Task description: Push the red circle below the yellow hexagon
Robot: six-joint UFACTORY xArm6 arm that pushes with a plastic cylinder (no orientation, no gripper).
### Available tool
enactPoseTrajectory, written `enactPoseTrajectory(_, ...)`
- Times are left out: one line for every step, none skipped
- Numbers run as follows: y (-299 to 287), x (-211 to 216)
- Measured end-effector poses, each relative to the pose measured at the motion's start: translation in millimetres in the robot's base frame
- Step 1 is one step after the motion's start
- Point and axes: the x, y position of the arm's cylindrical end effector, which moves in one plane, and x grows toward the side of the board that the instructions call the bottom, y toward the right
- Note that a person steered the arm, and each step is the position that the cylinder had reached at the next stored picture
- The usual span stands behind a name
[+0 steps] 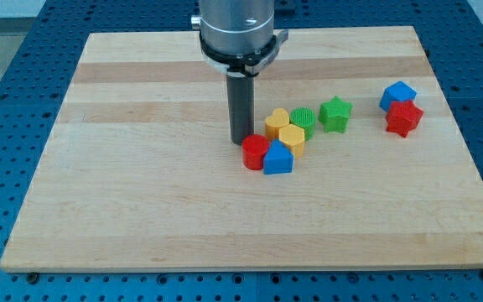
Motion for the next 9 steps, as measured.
enactPoseTrajectory(0.0,12.7)
enactPoseTrajectory(-1.3,21.4)
enactPoseTrajectory(-23.7,28.2)
enactPoseTrajectory(-42.4,46.1)
enactPoseTrajectory(-42.6,54.5)
enactPoseTrajectory(-38.1,54.5)
enactPoseTrajectory(-24.7,54.5)
enactPoseTrajectory(-6.5,54.5)
enactPoseTrajectory(13.8,54.5)
